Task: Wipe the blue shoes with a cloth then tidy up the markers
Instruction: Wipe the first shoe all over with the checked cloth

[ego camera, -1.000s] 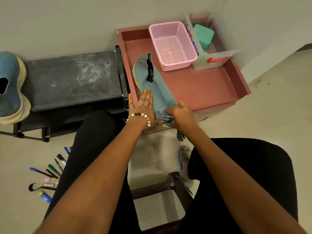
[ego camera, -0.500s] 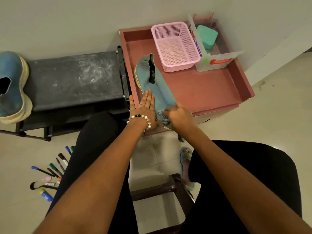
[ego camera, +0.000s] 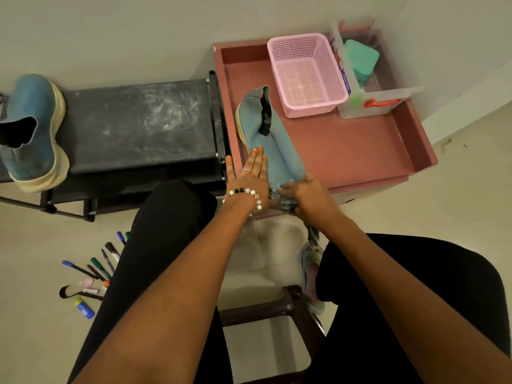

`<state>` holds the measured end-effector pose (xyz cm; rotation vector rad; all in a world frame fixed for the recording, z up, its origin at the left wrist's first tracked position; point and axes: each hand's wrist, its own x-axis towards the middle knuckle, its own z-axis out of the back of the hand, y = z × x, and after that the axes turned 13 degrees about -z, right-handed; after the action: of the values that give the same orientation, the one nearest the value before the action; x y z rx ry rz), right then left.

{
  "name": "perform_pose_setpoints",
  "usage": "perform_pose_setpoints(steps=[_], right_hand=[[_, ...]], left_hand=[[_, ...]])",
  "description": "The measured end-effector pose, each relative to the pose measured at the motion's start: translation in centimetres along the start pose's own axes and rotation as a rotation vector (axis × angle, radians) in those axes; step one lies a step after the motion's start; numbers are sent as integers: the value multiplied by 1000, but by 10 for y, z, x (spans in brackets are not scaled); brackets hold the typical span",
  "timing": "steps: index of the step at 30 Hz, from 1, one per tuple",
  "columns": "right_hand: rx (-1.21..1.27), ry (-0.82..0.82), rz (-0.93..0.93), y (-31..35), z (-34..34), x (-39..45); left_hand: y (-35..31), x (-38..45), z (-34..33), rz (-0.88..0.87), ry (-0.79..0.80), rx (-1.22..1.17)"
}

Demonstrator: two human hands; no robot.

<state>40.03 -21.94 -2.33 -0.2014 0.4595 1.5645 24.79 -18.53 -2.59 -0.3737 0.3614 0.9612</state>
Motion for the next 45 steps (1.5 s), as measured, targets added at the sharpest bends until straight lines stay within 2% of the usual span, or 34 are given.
perform_pose_setpoints(steps=[2,5,7,9,11,16,18,20,21,27,31,35,37,40,45], right_hand=[[39,78,-79,-7,3,-15],[-50,53,-133,0,12,-17],[-186,-55,-109,12,16,-7],[-336,-265,-19,23,19,12],[-346,-413,27,30,23,34],[-317,-419,-10,42,27,88],[-291,-352,-25,49,35,102],[-256,-384,11,51,41,103],[-253,-397,32,48,41,100],[-103,-225,96,19,8,42],[83,-166,16,5,2,-20],[80,-95,-30,-8,8,-43],[82,-152,-13,-7,8,-41],[14,-310,118,-2,4,-28],[-300,-431,229,6,8,33]], left_hand=[[0,1,0,-2,0,-31],[1,1,0,-5,-5,-55],[2,2,1,-7,6,-69],[2,3,2,-5,16,-71],[3,4,2,-6,24,-83],[2,5,5,-13,38,-105],[3,5,5,-8,46,-110],[3,5,6,-8,53,-115],[3,4,6,-10,54,-117],[1,-1,5,-9,13,-57],[1,-1,3,-8,-4,-59],[2,3,1,-14,19,-100],[2,4,1,-13,7,-93],[2,3,0,-5,-9,-84],[1,3,0,-7,-8,-99]])
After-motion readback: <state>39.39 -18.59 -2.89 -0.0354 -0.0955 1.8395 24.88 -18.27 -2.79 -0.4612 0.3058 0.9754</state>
